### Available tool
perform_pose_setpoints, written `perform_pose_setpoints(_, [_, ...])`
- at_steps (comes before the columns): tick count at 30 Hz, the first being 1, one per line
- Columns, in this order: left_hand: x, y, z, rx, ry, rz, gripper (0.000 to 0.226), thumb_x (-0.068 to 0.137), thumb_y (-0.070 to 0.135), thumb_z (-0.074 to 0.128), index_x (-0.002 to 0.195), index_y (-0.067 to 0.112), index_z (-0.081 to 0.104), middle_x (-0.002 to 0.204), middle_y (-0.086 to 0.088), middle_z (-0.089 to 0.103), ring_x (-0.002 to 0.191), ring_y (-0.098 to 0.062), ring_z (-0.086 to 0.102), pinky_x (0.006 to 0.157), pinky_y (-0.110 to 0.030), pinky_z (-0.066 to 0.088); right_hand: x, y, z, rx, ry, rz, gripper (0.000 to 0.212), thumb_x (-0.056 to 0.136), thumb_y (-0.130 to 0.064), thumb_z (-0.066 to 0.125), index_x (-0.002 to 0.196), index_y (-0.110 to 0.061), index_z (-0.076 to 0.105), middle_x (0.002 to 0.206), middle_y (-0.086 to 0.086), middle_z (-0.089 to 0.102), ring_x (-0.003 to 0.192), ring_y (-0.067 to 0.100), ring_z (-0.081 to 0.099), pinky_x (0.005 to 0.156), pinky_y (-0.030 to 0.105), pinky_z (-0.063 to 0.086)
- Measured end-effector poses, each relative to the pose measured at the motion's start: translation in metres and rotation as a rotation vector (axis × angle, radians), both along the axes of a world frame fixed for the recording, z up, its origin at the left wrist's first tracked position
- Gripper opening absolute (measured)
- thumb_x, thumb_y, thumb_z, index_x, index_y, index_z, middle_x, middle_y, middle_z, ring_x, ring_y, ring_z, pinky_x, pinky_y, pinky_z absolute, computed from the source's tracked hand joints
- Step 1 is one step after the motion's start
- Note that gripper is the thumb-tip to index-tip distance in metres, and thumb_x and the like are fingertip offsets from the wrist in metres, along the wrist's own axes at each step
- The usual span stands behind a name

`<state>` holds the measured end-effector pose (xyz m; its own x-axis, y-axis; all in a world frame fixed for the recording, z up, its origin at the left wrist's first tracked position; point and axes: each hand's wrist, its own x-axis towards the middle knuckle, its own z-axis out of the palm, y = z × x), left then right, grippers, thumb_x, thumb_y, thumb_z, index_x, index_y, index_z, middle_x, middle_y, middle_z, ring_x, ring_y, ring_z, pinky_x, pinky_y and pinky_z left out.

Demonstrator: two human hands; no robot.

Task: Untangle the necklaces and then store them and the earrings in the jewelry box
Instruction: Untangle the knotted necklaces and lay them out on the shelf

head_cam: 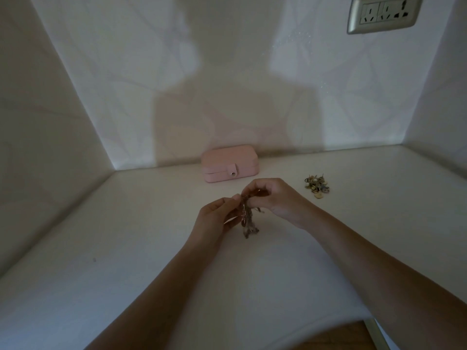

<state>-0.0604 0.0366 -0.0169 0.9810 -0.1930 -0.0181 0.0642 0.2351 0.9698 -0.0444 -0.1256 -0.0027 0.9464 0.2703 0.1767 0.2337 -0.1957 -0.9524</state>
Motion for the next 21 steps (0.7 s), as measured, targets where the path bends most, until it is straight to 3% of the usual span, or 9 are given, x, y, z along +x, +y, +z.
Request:
perform_pose_setpoints(4, [-0.0013,-0.0006,0.0008,0.000,0.004,-0.028,0.023,0.097,0.019,0.051,0.079,0.012,0.064,0.072,0.004,0.067,0.072,-0.008,0.064,0.079,-0.028,0.049,0.0006,0.0015,0.0009,0.144,0.063,0.079,0.013,0.090,-0.006,0.057,0.081,-0.010,0.066,0.081,0.006,0.065,0.083,0.015,0.062,0.086,0.029,0.050])
perform_pose_setpoints(7, [-0.0013,-0.0009,-0.0007,0.002,-0.002,-0.033,0.024,0.096,0.019,0.052,0.075,0.016,0.063,0.074,0.003,0.064,0.076,-0.010,0.060,0.080,-0.027,0.048,0.0018,0.0013,0.0008,0.231,0.124,0.131,0.017,0.088,-0.016,0.055,0.075,-0.009,0.064,0.077,0.006,0.059,0.078,0.016,0.056,0.080,0.031,0.044])
perform_pose_setpoints(10, [0.0002,0.0005,-0.0026,-0.010,-0.023,-0.008,0.024,0.095,0.019,0.053,0.074,0.017,0.064,0.078,0.001,0.063,0.078,-0.010,0.058,0.079,-0.025,0.047,0.0028,-0.0012,-0.0001,0.293,0.156,0.158,0.015,0.093,-0.009,0.054,0.084,-0.006,0.066,0.077,0.006,0.064,0.076,0.015,0.061,0.077,0.028,0.047])
perform_pose_setpoints(15, [0.0041,0.0033,-0.0020,-0.134,-0.001,0.003,0.021,0.097,0.017,0.049,0.084,0.009,0.064,0.084,-0.004,0.069,0.086,-0.016,0.065,0.090,-0.030,0.049,0.0029,-0.0029,-0.0019,0.247,0.165,0.206,0.016,0.091,0.002,0.054,0.098,-0.004,0.066,0.078,0.010,0.062,0.070,0.017,0.061,0.071,0.024,0.050])
perform_pose_setpoints(21, [0.0031,0.0017,-0.0023,-0.122,-0.004,-0.022,0.030,0.099,0.025,0.046,0.077,0.009,0.059,0.077,-0.004,0.064,0.084,-0.019,0.064,0.090,-0.035,0.052,0.0039,-0.0024,-0.0040,0.191,0.228,0.189,0.010,0.091,-0.003,0.057,0.097,-0.005,0.065,0.085,0.006,0.067,0.081,0.019,0.064,0.079,0.026,0.053])
